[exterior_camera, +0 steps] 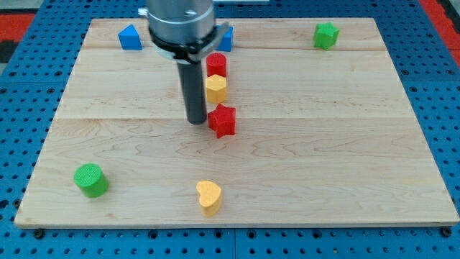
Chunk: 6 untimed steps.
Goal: Adjust the yellow hexagon and red star in a vertical line at the center of the board
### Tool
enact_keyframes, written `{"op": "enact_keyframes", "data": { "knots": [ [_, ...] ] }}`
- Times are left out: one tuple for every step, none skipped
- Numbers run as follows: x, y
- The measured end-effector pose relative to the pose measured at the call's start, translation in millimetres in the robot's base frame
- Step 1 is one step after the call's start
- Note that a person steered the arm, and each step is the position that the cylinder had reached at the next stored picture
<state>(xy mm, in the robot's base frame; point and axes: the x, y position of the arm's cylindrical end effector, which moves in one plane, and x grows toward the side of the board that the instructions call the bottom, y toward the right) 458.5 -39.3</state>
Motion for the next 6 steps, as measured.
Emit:
{"op": "enact_keyframes", "data": {
  "knots": [
    [26,17],
    [51,29],
    [9,133],
    [-8,129],
    [10,110],
    [15,120]
  ]
}}
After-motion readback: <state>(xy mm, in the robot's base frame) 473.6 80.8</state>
